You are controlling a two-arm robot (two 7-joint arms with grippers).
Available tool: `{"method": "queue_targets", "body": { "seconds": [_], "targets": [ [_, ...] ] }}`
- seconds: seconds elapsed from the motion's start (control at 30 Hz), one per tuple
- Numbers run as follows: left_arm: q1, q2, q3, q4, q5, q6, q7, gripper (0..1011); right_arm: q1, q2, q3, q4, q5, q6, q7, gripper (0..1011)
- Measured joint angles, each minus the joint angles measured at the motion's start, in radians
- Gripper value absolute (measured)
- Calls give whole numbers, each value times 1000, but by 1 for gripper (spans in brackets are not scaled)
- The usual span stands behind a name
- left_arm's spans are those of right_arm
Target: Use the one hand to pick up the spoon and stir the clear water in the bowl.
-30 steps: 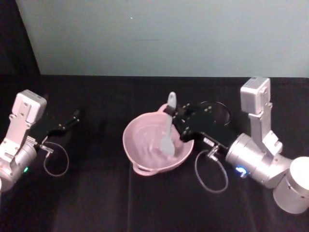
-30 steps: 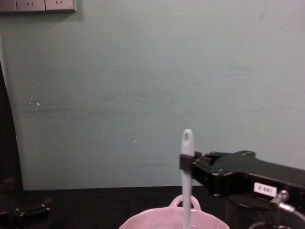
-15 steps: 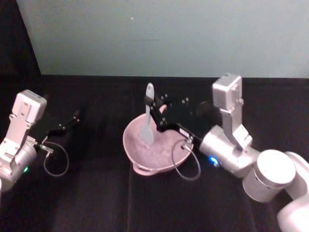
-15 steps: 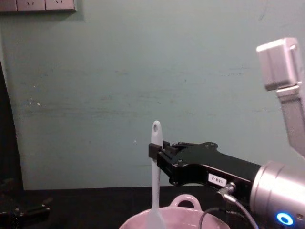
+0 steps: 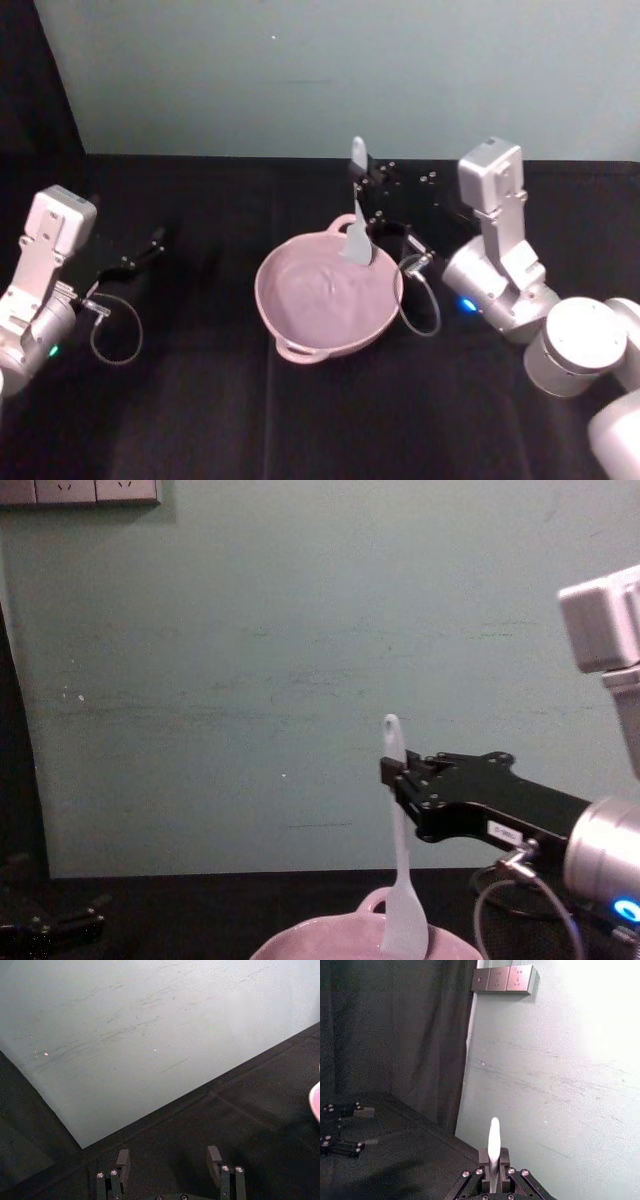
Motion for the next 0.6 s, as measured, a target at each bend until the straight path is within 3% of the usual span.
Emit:
{"method": "queue_targets", "body": {
  "seconds": [0.33, 0.6],
  "targets": [
    [0, 0, 0, 0, 0, 0, 0, 1011, -113, 63, 33, -164, 73, 112, 80, 110],
    [0, 0, 0, 0, 0, 0, 0, 1011, -146, 55, -2, -217, 134, 169, 119, 110]
  ]
}}
